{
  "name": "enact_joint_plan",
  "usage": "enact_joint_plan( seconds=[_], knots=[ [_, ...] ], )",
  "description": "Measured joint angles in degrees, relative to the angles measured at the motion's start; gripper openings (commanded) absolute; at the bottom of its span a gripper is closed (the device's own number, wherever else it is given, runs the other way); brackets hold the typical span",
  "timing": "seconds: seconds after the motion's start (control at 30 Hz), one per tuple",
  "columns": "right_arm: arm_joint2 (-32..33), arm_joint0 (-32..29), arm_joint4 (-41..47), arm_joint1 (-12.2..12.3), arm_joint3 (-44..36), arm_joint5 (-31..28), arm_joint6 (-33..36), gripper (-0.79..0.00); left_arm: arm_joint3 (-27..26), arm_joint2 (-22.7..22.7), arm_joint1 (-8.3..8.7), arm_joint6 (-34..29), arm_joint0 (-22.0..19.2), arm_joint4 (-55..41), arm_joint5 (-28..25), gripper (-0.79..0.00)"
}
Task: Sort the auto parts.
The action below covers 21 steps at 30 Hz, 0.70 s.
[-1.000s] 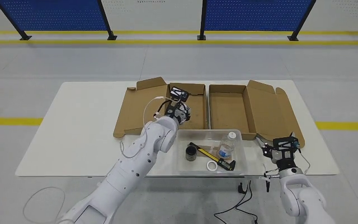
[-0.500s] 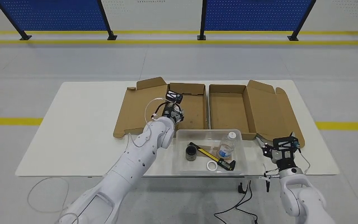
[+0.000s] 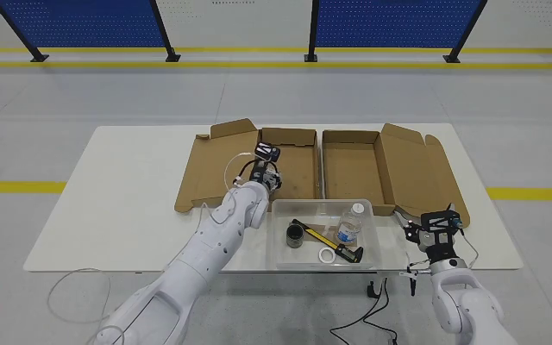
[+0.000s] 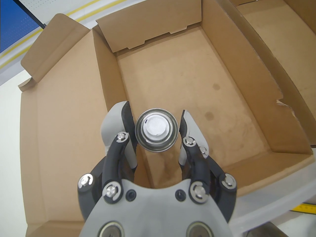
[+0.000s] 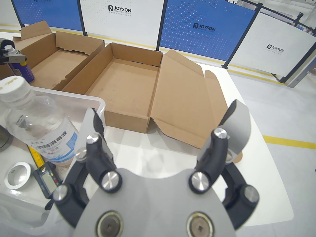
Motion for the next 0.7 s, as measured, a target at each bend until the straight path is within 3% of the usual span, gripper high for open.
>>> enact_joint_plan(
  seconds=[0.3, 0.5, 0.7],
  knots=[
    [0.0, 0.0, 0.0, 0.0, 0.0, 0.0, 0.0, 0.0, -2.51, -1.09, 0.09, 0.85, 1.15, 2.52, 0.02, 0.0],
    [0.0, 0.0, 0.0, 0.0, 0.0, 0.0, 0.0, 0.0, -10.06, -4.26, 1.28, 0.93, 4.79, 3.84, 0.02, 0.0],
    [0.0, 0.0, 0.0, 0.0, 0.0, 0.0, 0.0, 0.0, -22.16, -10.03, 3.52, -0.39, 11.28, 6.48, -0.85, 0.0]
  ],
)
